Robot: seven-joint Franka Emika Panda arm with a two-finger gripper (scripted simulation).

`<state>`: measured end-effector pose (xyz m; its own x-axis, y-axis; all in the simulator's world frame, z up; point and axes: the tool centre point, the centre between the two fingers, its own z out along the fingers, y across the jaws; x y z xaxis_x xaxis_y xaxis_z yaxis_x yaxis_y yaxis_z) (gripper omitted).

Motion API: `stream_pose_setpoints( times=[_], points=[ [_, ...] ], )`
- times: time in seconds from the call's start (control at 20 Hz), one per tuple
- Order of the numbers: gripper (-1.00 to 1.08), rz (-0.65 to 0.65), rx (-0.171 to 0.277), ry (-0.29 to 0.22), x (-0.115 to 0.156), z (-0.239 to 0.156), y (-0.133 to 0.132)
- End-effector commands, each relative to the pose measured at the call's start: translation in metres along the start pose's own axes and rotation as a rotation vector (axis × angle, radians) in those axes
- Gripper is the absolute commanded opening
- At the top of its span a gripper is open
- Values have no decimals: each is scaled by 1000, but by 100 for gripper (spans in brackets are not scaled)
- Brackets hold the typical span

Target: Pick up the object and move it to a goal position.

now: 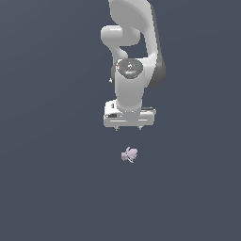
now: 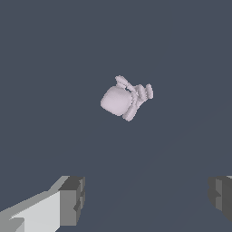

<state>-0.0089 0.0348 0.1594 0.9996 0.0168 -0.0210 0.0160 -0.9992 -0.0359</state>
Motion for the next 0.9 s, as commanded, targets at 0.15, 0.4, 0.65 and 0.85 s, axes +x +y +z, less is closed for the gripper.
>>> stream_pose_setpoints(
  times=[0.15, 0.4, 0.65, 0.85],
  points=[
    [100, -6, 6, -4, -1, 2, -7],
    [100, -35, 28, -21, -8, 9, -34],
    [100, -37, 29, -21, -8, 9, -35],
    [100, -12, 27, -20, -5, 11, -34]
  ],
)
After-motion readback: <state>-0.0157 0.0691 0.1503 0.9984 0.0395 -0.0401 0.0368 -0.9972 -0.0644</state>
